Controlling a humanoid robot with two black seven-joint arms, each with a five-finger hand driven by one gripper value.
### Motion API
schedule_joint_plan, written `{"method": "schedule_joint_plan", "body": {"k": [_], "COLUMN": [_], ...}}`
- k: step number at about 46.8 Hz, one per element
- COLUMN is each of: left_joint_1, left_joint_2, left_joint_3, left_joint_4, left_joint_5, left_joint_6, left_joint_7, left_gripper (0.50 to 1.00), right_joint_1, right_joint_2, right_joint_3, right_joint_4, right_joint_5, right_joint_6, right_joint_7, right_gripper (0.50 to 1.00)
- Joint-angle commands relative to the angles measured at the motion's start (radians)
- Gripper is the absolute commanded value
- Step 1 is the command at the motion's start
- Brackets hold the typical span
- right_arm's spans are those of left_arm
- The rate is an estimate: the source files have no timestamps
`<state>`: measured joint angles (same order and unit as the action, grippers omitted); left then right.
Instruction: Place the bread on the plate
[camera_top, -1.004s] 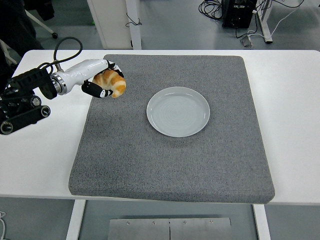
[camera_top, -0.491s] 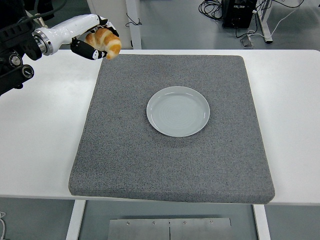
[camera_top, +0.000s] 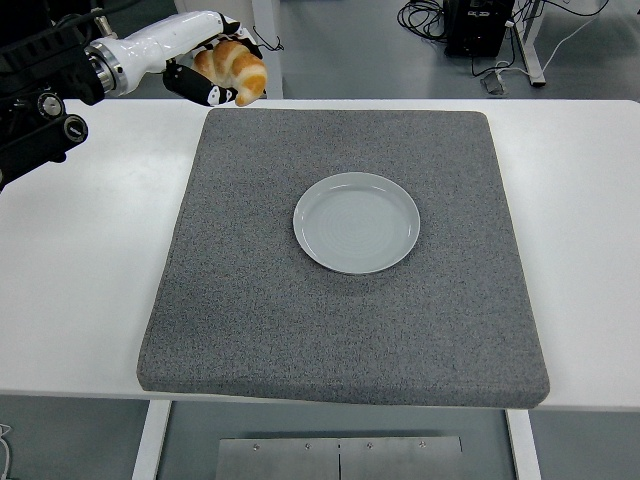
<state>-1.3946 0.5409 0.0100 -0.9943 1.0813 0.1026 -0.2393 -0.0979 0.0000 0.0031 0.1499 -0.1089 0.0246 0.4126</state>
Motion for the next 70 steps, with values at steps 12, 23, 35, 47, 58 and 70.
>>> {"method": "schedule_joint_plan", "body": {"k": [12,23,35,47,58,70], "left_joint_1": [0.0,0.005,0.009,0.02,0.071,0.117], "left_joint_2": [-0.102,-0.156,-0.217,-0.277,-0.308,-0.317], "left_joint_3": [-0.011,-0.03,-0.031,-0.021,-0.018,0.002], "left_joint_4": [-0.007,-0.017,-0.017,-0.015,-0.007,0.022], "left_joint_5": [0.003,0.014,0.015,0.026,0.089,0.109], "left_joint_6": [0.002,0.003,0.005,0.009,0.017,0.025], "left_joint_7": [0.002,0.002,0.002,0.003,0.003,0.003], "left_gripper": [0.549,0.549,0.554,0.554,0.554,0.555], "right_joint_1": [0.0,0.0,0.0,0.0,0.0,0.0], "right_joint_2": [0.0,0.0,0.0,0.0,0.0,0.0], "right_joint_3": [0.0,0.0,0.0,0.0,0.0,0.0], "right_joint_4": [0.0,0.0,0.0,0.0,0.0,0.0], "right_joint_5": [0.0,0.0,0.0,0.0,0.0,0.0], "right_joint_6": [0.0,0.0,0.0,0.001,0.0,0.0], "right_joint_7": [0.0,0.0,0.0,0.0,0.0,0.0], "right_gripper": [1.0,1.0,1.0,1.0,1.0,1.0]}}
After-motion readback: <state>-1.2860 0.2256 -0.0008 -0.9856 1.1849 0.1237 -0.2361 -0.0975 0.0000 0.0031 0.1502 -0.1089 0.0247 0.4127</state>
